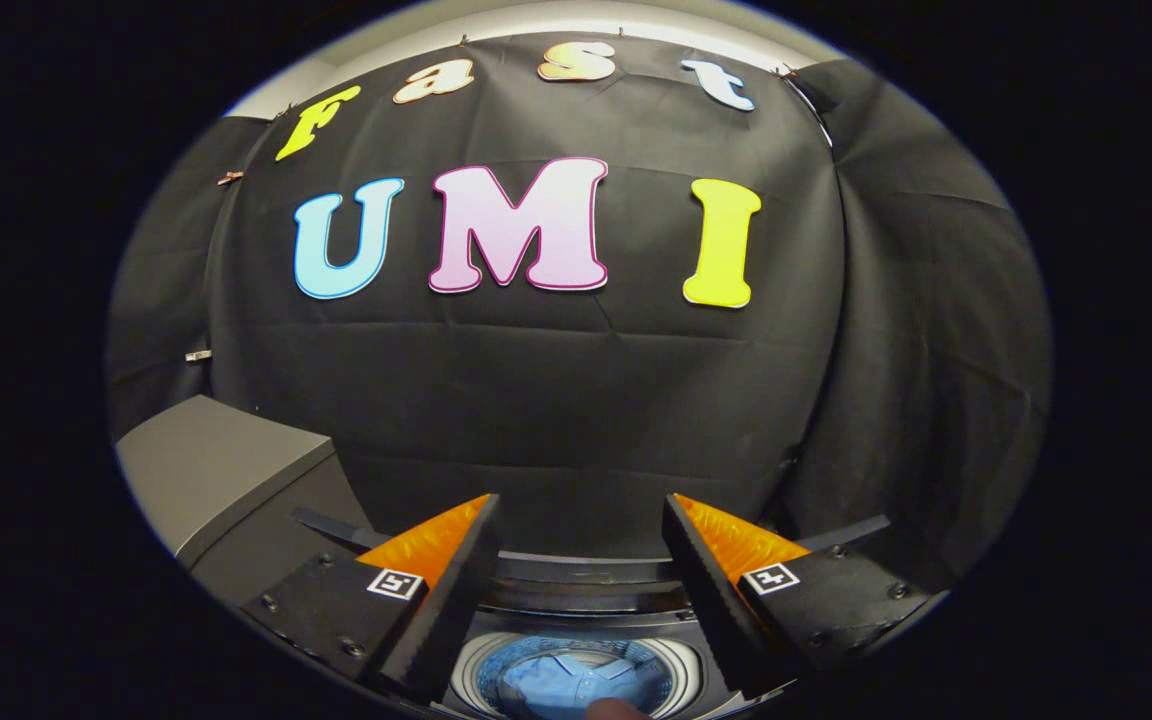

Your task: Put the clothes into the washing machine and then close the washing machine lid.

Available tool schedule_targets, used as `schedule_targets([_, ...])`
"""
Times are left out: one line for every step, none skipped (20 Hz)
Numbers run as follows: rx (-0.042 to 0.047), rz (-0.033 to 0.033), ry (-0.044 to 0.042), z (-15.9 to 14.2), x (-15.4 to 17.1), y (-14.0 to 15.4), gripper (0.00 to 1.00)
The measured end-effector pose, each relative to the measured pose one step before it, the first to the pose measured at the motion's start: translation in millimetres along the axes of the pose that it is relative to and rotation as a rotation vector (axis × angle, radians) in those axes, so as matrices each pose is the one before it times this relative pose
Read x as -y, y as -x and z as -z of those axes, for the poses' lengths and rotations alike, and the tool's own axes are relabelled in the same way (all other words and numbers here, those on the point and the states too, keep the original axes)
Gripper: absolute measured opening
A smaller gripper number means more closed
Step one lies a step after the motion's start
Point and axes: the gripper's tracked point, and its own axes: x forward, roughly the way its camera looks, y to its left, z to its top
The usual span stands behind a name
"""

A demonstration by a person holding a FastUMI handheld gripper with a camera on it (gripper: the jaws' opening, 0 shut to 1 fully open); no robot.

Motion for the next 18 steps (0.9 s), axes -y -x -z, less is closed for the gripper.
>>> schedule_targets([-0.00163,-0.00061,-0.00049,0.44,-1.23,-0.55,1.00])
schedule_targets([0.00050,0.00000,-0.00089,0.05,-0.17,-0.16,1.00])
schedule_targets([-0.00072,-0.00056,0.00122,0.73,-0.06,1.00,1.00])
schedule_targets([0.00073,-0.00004,0.00108,0.69,-0.33,0.15,1.00])
schedule_targets([-0.00022,-0.00109,0.00183,0.68,0.31,0.52,1.00])
schedule_targets([0.00004,-0.00079,0.00123,1.02,0.05,0.72,1.00])
schedule_targets([-0.00168,-0.00213,0.00137,0.19,-0.64,-0.02,1.00])
schedule_targets([-0.00174,-0.00162,0.00195,0.85,-0.48,1.10,1.00])
schedule_targets([-0.00138,-0.00356,0.00458,1.86,-0.69,1.24,1.00])
schedule_targets([-0.00230,-0.00402,0.00574,1.88,-1.39,3.20,0.99])
schedule_targets([-0.00687,-0.00539,0.00822,5.50,-2.60,6.02,0.99])
schedule_targets([-0.01977,-0.00661,0.01260,10.85,-4.19,6.72,0.99])
schedule_targets([-0.04825,0.00111,0.02627,22.26,1.09,5.40,0.99])
schedule_targets([-0.05211,-0.01241,0.02379,22.74,-1.81,4.24,0.99])
schedule_targets([-0.04371,-0.01398,-0.00365,22.93,-2.72,5.99,0.99])
schedule_targets([-0.01778,-0.00121,-0.01136,9.83,-2.29,6.16,0.99])
schedule_targets([-0.01512,0.00274,-0.00114,6.01,-0.48,2.54,0.99])
schedule_targets([-0.01105,-0.00014,0.00241,5.10,-2.19,6.49,0.99])
